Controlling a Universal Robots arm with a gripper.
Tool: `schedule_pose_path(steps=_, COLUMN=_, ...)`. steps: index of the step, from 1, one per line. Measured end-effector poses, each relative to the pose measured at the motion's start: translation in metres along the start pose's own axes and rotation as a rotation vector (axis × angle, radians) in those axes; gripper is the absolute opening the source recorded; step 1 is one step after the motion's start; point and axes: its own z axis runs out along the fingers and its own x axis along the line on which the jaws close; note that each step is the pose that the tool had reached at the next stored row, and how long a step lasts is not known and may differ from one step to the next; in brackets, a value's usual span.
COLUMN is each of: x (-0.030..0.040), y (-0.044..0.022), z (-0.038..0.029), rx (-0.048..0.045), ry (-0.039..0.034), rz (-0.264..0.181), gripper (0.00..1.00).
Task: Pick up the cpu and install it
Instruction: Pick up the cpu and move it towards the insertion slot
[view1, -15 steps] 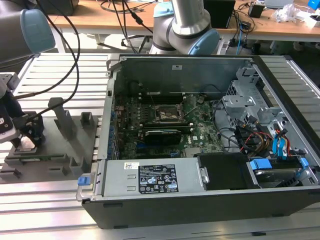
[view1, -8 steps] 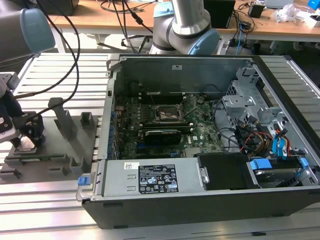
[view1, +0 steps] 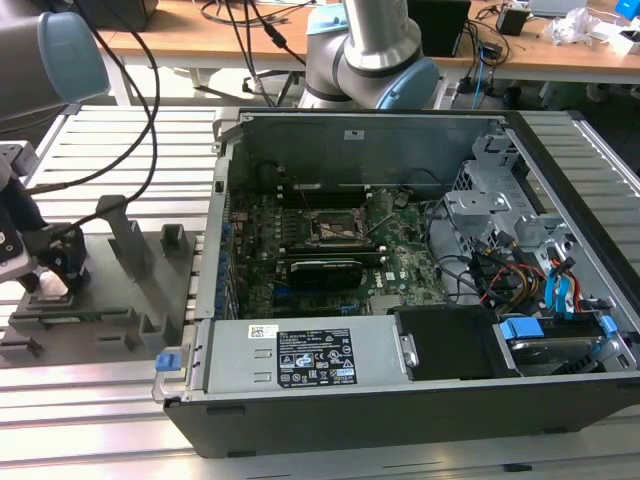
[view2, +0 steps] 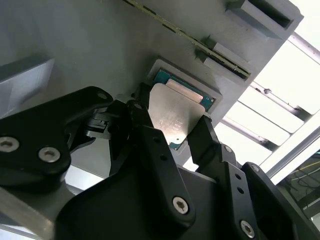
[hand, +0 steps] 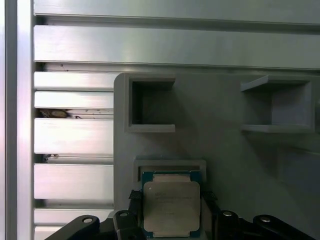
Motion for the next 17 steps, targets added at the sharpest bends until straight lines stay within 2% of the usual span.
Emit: schedule_pose_path(steps=17, x=-0.0002, y=-0.0002, z=-0.0096, rx=0.0001, ry=0.0001, rz=0.000, gripper=0.55)
